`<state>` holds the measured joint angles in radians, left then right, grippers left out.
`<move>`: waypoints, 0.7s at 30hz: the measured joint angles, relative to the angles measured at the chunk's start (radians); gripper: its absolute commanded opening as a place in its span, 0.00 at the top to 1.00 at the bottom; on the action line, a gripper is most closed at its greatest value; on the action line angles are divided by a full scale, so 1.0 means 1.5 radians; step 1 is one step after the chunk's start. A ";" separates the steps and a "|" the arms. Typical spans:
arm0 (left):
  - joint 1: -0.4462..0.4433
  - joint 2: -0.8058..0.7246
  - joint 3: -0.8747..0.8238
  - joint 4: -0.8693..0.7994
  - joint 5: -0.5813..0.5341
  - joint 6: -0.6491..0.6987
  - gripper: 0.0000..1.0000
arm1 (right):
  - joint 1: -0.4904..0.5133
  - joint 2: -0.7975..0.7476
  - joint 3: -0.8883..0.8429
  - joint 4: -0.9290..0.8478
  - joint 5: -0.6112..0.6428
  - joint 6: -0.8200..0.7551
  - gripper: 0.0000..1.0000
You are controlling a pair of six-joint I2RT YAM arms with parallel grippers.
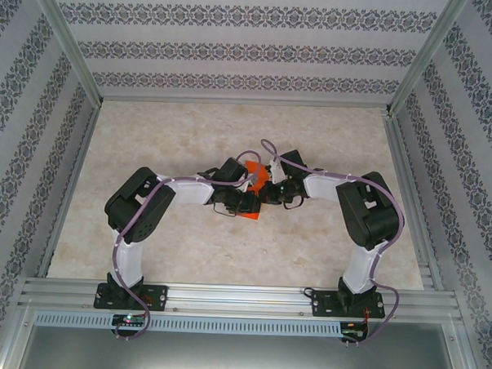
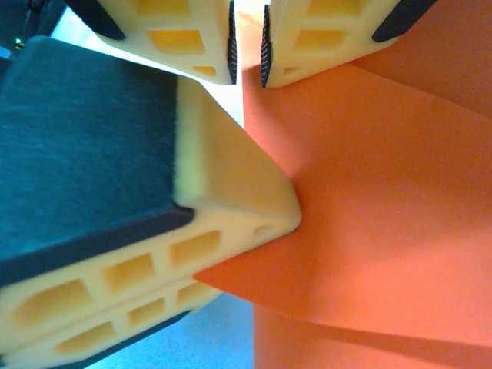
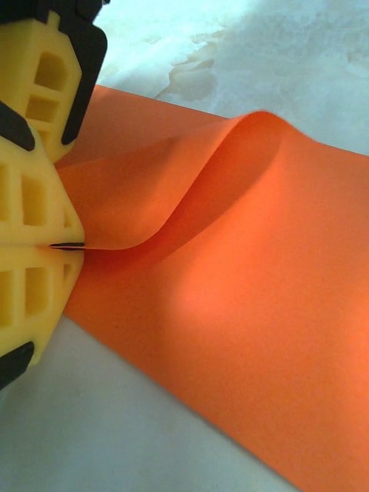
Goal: Fold a paper plane with a square sheet of paper (pick it up from the middle)
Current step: Fold the triangle a second time at the center of the table.
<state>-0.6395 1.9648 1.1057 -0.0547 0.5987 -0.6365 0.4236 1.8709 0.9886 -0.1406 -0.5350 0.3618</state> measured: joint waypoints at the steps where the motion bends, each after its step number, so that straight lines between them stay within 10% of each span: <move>1: 0.000 0.002 0.000 0.002 0.001 0.000 0.80 | 0.000 0.000 0.000 0.000 0.000 0.000 1.00; 21: 0.002 0.011 0.002 0.013 0.016 0.015 0.80 | -0.019 -0.054 -0.025 -0.019 0.015 0.006 0.80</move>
<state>-0.6373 1.9816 1.1084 -0.0353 0.6224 -0.6136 0.3950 1.7897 0.9512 -0.1688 -0.5129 0.3710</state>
